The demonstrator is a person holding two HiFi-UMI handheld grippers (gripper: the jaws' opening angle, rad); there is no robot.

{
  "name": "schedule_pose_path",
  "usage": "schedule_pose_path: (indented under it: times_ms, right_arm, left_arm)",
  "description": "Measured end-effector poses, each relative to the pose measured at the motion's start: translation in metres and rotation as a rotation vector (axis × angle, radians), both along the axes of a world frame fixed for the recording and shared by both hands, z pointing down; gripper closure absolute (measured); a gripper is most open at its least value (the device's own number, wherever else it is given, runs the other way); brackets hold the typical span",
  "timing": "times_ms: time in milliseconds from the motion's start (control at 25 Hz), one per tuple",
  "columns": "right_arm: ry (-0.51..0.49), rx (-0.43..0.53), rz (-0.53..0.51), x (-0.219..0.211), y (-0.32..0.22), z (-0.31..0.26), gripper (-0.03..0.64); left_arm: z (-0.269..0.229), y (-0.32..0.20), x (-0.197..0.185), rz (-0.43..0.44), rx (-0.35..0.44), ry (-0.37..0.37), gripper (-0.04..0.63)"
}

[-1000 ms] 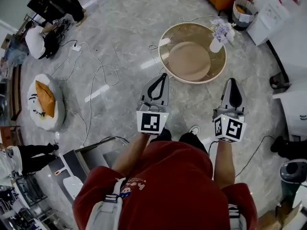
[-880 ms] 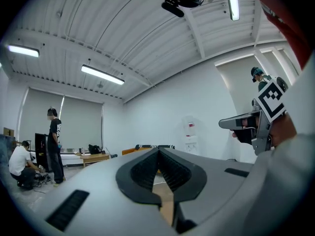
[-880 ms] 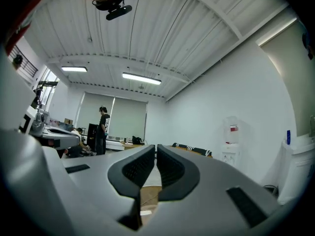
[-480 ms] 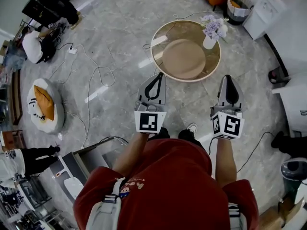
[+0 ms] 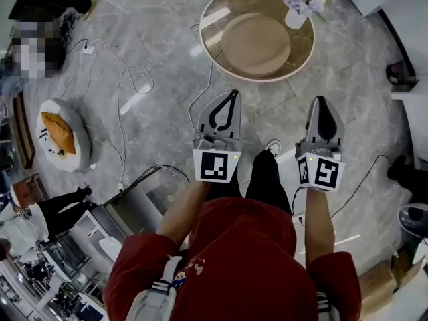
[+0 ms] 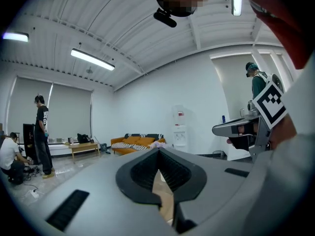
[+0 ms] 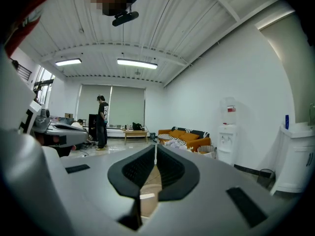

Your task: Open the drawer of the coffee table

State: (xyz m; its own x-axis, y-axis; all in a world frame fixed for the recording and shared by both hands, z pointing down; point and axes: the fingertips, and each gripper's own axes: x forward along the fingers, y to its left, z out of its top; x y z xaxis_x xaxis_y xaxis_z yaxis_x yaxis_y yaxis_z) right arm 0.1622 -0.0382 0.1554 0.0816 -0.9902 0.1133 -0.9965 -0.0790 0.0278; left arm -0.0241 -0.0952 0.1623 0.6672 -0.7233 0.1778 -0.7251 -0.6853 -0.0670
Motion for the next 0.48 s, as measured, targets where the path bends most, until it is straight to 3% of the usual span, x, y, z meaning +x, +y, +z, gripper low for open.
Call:
schedule_pose_path:
  times_ms: [200, 320, 400, 480]
  right_arm:
    - [-0.028, -0.070, -0.038, -0.007, -0.003, 0.068, 0.591]
    - [-0.037, -0.118, -0.040, -0.004, -0.005, 0.114, 0.591]
    - [-0.056, -0.149, -0.031, -0.003, -0.003, 0.147, 0.591]
    - [-0.088, -0.168, -0.024, -0.006, -0.001, 0.183, 0.591]
  left_arm:
    - [0.081, -0.001, 0.004, -0.004, -0.123, -0.051, 0.581]
    - [0.127, -0.001, 0.008, 0.005, -0.155, -0.085, 0.581]
    - [0.153, 0.000, 0.011, 0.017, -0.138, -0.085, 0.581]
    - [0.174, -0.004, 0.015, 0.036, -0.053, -0.060, 0.581]
